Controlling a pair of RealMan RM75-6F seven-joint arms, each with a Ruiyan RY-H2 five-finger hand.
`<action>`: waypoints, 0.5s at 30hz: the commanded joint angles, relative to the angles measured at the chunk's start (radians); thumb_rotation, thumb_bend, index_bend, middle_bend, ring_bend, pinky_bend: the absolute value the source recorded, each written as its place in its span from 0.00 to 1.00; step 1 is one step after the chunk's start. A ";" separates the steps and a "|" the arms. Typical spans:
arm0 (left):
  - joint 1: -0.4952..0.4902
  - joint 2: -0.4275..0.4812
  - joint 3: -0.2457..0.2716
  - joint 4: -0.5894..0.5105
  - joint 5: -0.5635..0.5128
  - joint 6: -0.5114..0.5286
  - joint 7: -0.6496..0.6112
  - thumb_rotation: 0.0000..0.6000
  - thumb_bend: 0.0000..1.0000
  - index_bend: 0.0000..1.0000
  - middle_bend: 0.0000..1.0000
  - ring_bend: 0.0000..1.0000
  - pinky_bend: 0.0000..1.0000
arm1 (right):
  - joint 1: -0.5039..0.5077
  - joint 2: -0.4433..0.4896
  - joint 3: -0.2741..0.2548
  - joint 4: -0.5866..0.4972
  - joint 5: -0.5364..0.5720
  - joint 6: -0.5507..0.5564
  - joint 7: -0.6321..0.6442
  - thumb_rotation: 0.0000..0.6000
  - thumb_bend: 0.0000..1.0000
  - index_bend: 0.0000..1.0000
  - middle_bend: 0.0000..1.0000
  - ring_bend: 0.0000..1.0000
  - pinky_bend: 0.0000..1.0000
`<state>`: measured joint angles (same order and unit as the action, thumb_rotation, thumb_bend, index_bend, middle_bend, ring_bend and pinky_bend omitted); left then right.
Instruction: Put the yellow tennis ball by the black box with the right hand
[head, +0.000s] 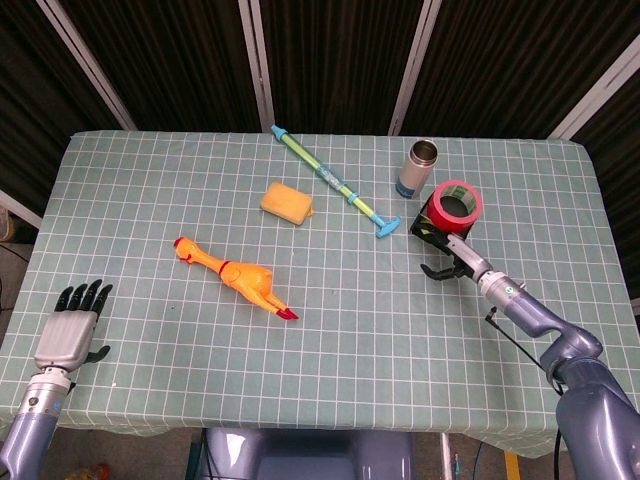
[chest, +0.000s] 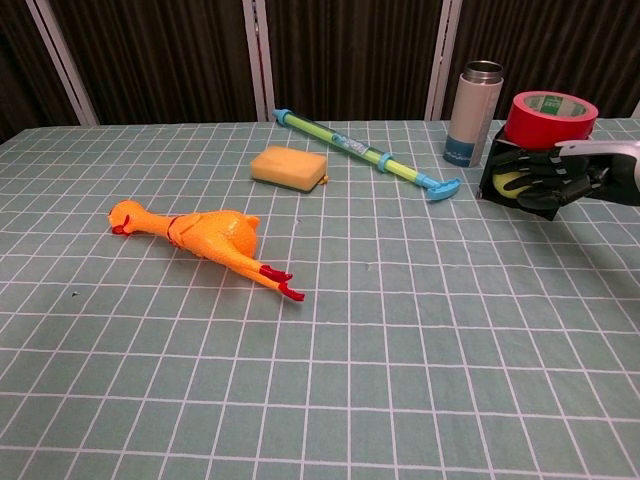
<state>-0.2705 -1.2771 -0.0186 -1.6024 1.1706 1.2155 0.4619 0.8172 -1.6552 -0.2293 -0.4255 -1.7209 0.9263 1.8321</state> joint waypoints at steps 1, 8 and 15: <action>0.000 0.004 0.003 -0.003 0.004 -0.004 -0.006 1.00 0.17 0.00 0.00 0.00 0.01 | -0.016 0.001 0.019 -0.031 0.015 0.027 -0.059 1.00 0.47 0.00 0.00 0.00 0.00; 0.004 0.020 0.011 -0.018 0.030 0.000 -0.030 1.00 0.17 0.00 0.00 0.00 0.01 | -0.037 0.048 0.020 -0.161 0.008 0.084 -0.152 1.00 0.45 0.00 0.00 0.00 0.00; 0.017 0.040 0.023 -0.043 0.070 0.027 -0.049 1.00 0.17 0.00 0.00 0.00 0.01 | -0.074 0.128 0.001 -0.333 -0.013 0.159 -0.268 1.00 0.43 0.00 0.00 0.00 0.00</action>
<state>-0.2567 -1.2417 0.0015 -1.6402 1.2351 1.2371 0.4171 0.7625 -1.5577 -0.2215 -0.7094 -1.7260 1.0522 1.6071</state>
